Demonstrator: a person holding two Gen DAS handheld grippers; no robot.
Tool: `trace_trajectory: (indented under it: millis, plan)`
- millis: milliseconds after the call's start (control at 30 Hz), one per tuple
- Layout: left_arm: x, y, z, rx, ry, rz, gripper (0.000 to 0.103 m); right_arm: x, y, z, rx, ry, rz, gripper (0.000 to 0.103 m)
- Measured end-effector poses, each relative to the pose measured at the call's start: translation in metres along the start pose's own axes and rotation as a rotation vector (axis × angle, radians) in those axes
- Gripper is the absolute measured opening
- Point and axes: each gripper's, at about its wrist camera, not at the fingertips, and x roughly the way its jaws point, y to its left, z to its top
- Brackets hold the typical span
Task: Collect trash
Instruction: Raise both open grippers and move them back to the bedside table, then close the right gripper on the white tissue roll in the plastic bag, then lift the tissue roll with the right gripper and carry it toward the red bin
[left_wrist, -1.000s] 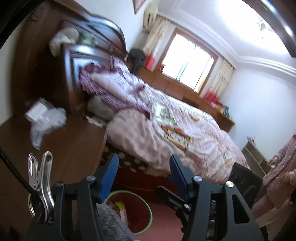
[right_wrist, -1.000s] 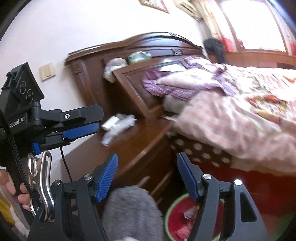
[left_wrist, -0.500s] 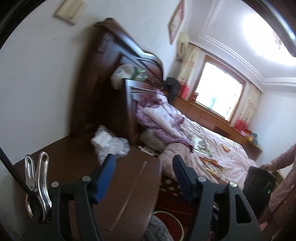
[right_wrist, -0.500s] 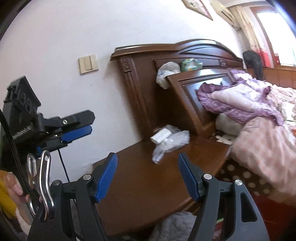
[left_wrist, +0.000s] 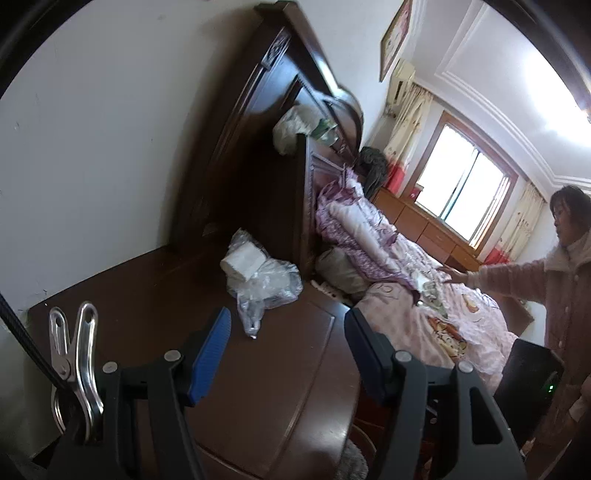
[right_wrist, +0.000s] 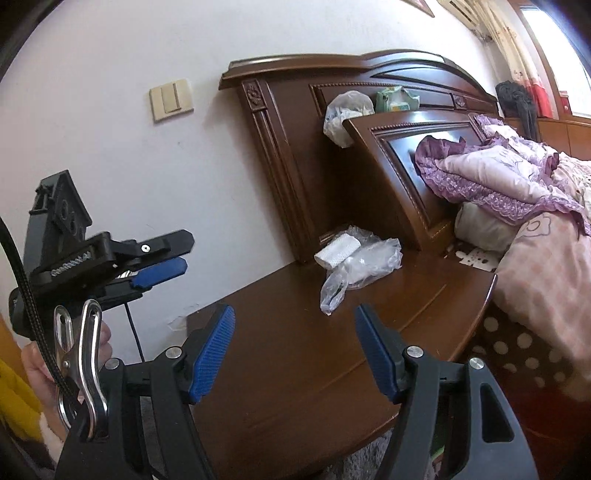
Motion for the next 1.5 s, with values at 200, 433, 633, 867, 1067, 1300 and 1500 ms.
trace_trajectory:
  millis: [200, 433, 633, 867, 1067, 1300, 1500]
  plan:
    - [0.039, 0.019, 0.007, -0.037, 0.060, 0.000, 0.067, 0.036, -0.010, 0.008, -0.005, 0.046, 0.012, 0.069]
    - [0.109, 0.038, 0.027, 0.014, 0.112, 0.060, 0.066, 0.087, -0.038, 0.036, 0.053, 0.101, 0.062, 0.069]
    - [0.175, 0.064, 0.051, -0.027, 0.168, 0.126, 0.066, 0.152, -0.061, 0.063, 0.128, 0.213, 0.103, 0.069]
    - [0.220, 0.087, 0.057, -0.142, 0.227, 0.019, 0.066, 0.230, -0.096, 0.081, 0.330, 0.315, 0.121, 0.049]
    - [0.238, 0.090, 0.052, -0.177, 0.261, -0.006, 0.058, 0.265, -0.131, 0.071, 0.514, 0.281, 0.123, 0.046]
    - [0.231, 0.100, 0.048, -0.218, 0.221, -0.055, 0.013, 0.283, -0.131, 0.056, 0.510, 0.215, 0.155, 0.009]
    - [0.221, 0.101, 0.050, -0.216, 0.166, -0.089, 0.008, 0.272, -0.116, 0.062, 0.410, 0.159, 0.204, 0.006]
